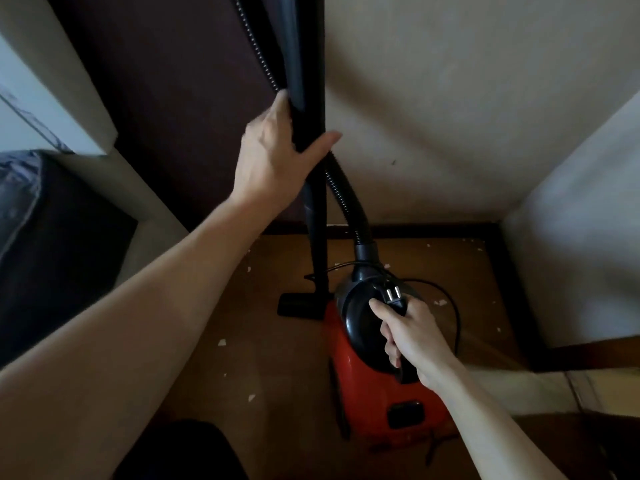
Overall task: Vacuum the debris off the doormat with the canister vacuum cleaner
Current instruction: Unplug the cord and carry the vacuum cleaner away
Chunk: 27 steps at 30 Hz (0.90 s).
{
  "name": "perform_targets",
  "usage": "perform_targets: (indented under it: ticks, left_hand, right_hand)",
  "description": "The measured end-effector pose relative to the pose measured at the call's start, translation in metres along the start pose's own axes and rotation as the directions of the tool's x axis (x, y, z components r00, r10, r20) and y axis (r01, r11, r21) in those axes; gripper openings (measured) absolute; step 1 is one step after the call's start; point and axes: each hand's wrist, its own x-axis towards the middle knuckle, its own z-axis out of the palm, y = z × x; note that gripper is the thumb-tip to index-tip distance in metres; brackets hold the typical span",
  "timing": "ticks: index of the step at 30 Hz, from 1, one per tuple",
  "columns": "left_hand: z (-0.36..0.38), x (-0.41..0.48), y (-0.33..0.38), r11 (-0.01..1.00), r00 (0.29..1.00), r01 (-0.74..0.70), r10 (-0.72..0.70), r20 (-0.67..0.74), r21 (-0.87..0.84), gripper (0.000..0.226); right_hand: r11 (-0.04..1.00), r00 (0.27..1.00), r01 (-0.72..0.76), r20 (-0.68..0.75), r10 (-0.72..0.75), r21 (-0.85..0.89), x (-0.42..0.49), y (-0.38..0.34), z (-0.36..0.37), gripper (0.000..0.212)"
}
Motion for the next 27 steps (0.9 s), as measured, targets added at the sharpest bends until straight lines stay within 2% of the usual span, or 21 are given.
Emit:
perform_targets:
  ticks: [2, 6, 9, 12, 15, 20, 27]
  left_hand:
    - [0.005, 0.004, -0.004, 0.999, 0.999, -0.047, 0.047, -0.006, -0.018, 0.053]
    - [0.015, 0.000, -0.017, 0.973, 0.993, -0.101, 0.110, 0.034, -0.208, 0.042]
    - [0.010, -0.005, -0.030, 0.970, 0.976, -0.110, 0.147, 0.163, -0.218, 0.039]
    - [0.005, -0.018, -0.041, 0.983, 0.959, -0.017, 0.068, 0.277, -0.182, 0.043]
    - [0.011, -0.023, -0.042, 0.991, 0.974, 0.007, 0.023, 0.224, -0.135, 0.041]
    - [0.032, -0.011, -0.036, 0.995, 0.984, -0.024, 0.040, 0.176, -0.093, 0.047]
    - [0.044, 0.006, -0.041, 0.997, 0.990, -0.011, 0.022, 0.141, -0.080, 0.045]
  right_hand:
    - [1.000, 1.000, 0.021, -0.006, -0.021, 0.009, 0.011, 0.017, -0.001, 0.031]
    - [0.998, 0.998, 0.055, -0.006, -0.055, -0.001, 0.028, 0.045, 0.004, 0.028]
    - [0.997, 0.997, 0.071, 0.001, -0.071, -0.002, 0.031, 0.050, 0.012, 0.028]
    - [0.998, 0.998, 0.058, 0.015, -0.058, 0.017, 0.026, 0.049, 0.011, 0.028]
    - [0.998, 0.999, 0.023, 0.024, -0.024, 0.054, 0.026, 0.055, 0.014, 0.027]
    - [0.997, 0.997, -0.015, 0.072, 0.010, 0.073, 0.035, 0.067, 0.035, 0.027]
    - [0.988, 0.999, -0.019, 0.044, 0.012, 0.151, 0.054, 0.071, 0.053, 0.025]
